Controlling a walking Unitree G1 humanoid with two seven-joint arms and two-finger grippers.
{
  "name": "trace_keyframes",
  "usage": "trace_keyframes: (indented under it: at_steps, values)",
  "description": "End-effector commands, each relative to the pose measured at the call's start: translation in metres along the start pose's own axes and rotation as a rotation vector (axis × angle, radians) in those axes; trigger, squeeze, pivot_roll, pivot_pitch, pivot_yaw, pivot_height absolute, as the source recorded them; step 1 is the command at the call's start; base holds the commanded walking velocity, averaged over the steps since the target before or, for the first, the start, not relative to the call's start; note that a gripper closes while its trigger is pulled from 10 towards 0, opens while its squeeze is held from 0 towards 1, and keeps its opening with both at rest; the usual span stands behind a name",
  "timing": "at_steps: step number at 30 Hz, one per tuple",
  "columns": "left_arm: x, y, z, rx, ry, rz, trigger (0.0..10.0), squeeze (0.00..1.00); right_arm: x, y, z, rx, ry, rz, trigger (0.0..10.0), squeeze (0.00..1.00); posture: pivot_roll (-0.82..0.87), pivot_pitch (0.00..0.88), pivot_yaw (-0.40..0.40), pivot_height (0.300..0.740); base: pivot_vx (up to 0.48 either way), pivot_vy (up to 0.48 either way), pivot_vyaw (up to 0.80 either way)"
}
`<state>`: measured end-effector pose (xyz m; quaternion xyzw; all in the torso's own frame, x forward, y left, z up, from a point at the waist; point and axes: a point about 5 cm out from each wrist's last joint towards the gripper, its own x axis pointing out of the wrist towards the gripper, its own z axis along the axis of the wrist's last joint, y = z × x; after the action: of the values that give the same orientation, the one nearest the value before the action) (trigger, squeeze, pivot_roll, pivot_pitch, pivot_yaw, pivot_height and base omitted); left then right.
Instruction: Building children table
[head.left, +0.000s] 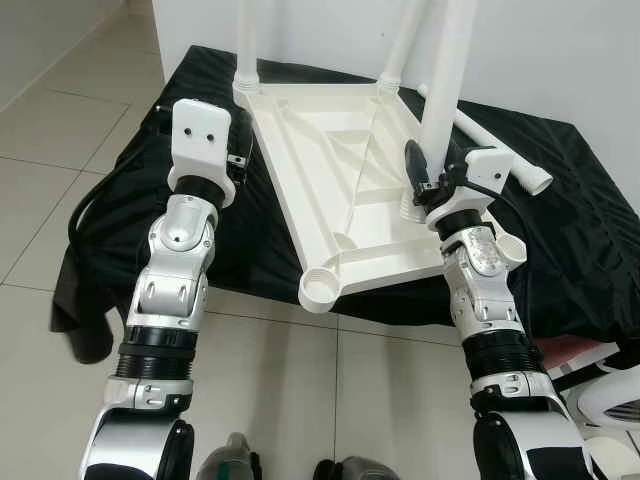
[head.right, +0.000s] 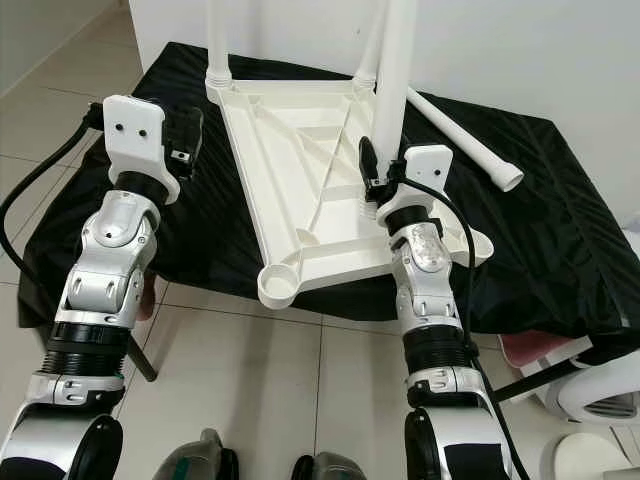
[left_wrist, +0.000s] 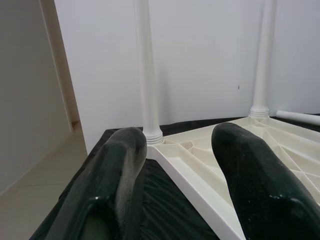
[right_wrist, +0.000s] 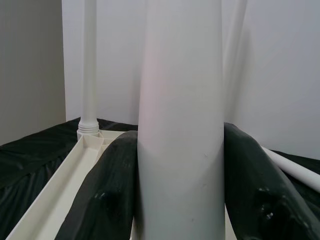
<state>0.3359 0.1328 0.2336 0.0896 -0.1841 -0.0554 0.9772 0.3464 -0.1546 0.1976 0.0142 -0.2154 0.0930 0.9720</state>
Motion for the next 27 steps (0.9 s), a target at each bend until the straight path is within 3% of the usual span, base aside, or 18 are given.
trace_keyframes:
  at_steps: [1, 27]
  values:
    - [-0.0006, -0.0044, 0.0032, -0.002, -0.018, -0.021, 10.0, 0.0, 0.0, -0.0061, 0.0059, -0.02, -0.024, -0.011, 10.0, 0.0, 0.11, 0.024, -0.103, 0.74, 0.0, 0.0, 0.0]
    - [0.0006, -0.003, 0.0049, -0.009, -0.023, -0.02, 10.0, 0.0, 0.002, -0.0068, 0.0073, -0.028, -0.027, -0.008, 10.0, 0.0, 0.11, 0.022, -0.108, 0.74, 0.27, 0.0, 0.0]
